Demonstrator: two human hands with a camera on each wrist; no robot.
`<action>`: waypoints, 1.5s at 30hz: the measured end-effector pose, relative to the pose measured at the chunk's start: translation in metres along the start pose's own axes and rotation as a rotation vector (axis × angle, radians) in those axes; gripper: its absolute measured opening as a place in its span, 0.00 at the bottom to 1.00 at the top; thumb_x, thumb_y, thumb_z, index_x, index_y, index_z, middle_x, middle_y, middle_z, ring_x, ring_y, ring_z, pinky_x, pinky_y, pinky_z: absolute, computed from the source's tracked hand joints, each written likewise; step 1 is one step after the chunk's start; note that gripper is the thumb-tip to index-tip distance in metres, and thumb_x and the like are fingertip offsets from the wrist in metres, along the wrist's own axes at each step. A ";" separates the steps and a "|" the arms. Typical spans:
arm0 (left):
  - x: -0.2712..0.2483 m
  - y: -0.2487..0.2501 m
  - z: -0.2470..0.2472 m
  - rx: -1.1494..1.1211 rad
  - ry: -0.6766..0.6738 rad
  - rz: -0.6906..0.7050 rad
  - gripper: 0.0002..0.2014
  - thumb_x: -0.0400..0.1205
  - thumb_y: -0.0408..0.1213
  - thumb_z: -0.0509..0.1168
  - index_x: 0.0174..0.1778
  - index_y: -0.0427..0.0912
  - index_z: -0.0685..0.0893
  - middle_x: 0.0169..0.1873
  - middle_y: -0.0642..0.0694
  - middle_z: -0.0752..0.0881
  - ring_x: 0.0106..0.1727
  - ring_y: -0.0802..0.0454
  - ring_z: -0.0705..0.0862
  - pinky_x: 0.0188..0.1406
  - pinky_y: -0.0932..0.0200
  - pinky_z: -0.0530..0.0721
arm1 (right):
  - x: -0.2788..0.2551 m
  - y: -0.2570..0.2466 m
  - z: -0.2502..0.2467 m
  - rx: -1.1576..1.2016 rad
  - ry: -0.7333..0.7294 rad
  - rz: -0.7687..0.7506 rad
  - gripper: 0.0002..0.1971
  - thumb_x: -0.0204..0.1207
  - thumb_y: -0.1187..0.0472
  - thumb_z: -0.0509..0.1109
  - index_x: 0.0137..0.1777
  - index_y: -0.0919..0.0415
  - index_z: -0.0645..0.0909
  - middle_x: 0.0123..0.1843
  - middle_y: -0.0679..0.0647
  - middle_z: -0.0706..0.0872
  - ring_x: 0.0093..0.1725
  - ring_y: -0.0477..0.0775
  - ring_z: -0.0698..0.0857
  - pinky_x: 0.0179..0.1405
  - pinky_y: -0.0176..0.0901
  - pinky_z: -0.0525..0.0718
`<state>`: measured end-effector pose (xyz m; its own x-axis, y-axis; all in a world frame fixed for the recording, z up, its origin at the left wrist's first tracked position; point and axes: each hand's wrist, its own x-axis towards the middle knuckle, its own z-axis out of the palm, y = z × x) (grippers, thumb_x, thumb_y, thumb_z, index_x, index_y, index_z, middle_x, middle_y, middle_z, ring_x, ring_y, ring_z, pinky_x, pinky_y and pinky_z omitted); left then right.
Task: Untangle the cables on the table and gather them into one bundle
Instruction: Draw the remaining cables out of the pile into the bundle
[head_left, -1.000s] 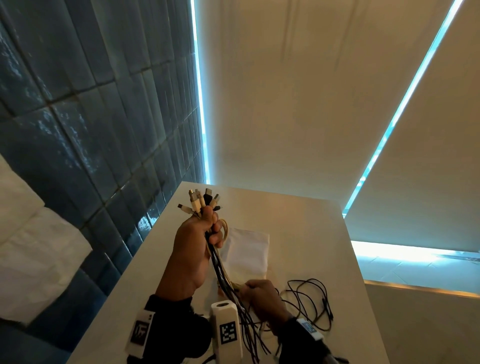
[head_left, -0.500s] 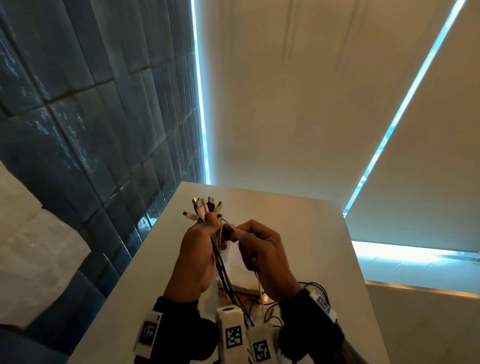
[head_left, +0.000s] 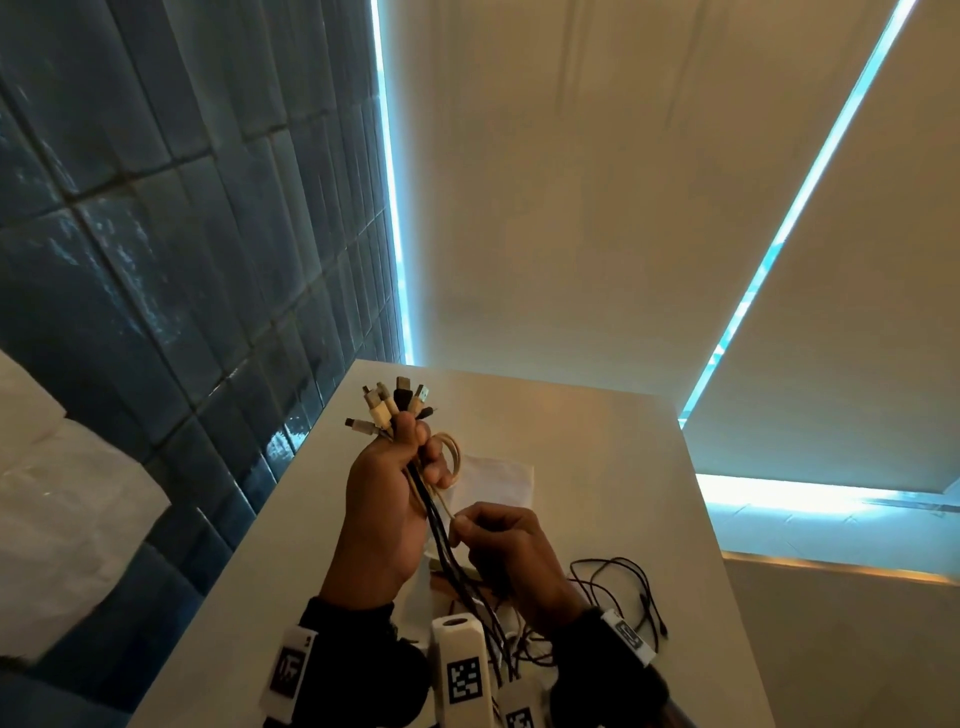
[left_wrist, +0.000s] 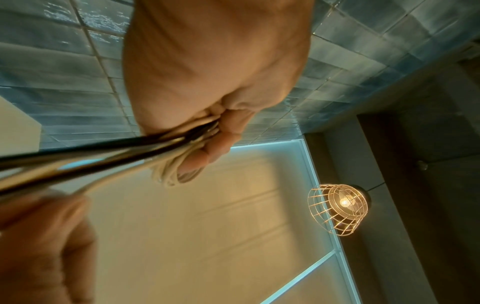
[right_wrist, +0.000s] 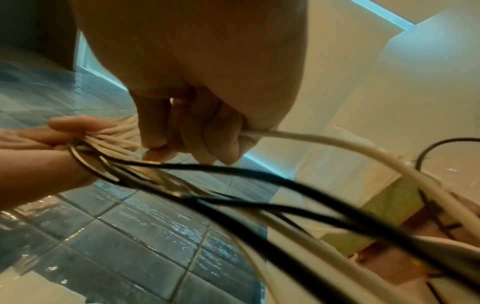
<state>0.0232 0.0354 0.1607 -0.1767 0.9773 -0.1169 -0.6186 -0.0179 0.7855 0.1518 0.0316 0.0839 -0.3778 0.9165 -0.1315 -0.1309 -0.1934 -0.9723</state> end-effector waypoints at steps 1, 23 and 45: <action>0.000 -0.001 0.000 0.017 0.003 -0.003 0.14 0.88 0.40 0.52 0.38 0.43 0.74 0.23 0.52 0.76 0.22 0.58 0.69 0.31 0.58 0.67 | 0.001 0.004 -0.001 -0.010 0.010 0.013 0.11 0.82 0.66 0.65 0.38 0.65 0.82 0.22 0.55 0.64 0.18 0.47 0.61 0.20 0.34 0.64; 0.002 0.006 -0.004 0.086 -0.042 -0.024 0.16 0.88 0.42 0.52 0.35 0.41 0.72 0.26 0.47 0.74 0.21 0.57 0.68 0.25 0.61 0.69 | 0.009 0.080 -0.020 -0.249 0.186 0.191 0.18 0.79 0.72 0.67 0.26 0.61 0.78 0.18 0.41 0.76 0.22 0.35 0.74 0.26 0.25 0.71; 0.000 0.001 0.004 -0.006 0.055 -0.115 0.12 0.88 0.39 0.53 0.45 0.39 0.79 0.32 0.44 0.87 0.33 0.52 0.88 0.35 0.54 0.85 | 0.001 -0.042 0.012 0.012 0.009 -0.258 0.11 0.82 0.68 0.64 0.38 0.63 0.80 0.22 0.47 0.66 0.21 0.47 0.58 0.20 0.35 0.57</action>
<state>0.0252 0.0367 0.1641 -0.1458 0.9600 -0.2390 -0.6420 0.0920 0.7611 0.1457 0.0368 0.1269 -0.3223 0.9391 0.1187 -0.2331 0.0428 -0.9715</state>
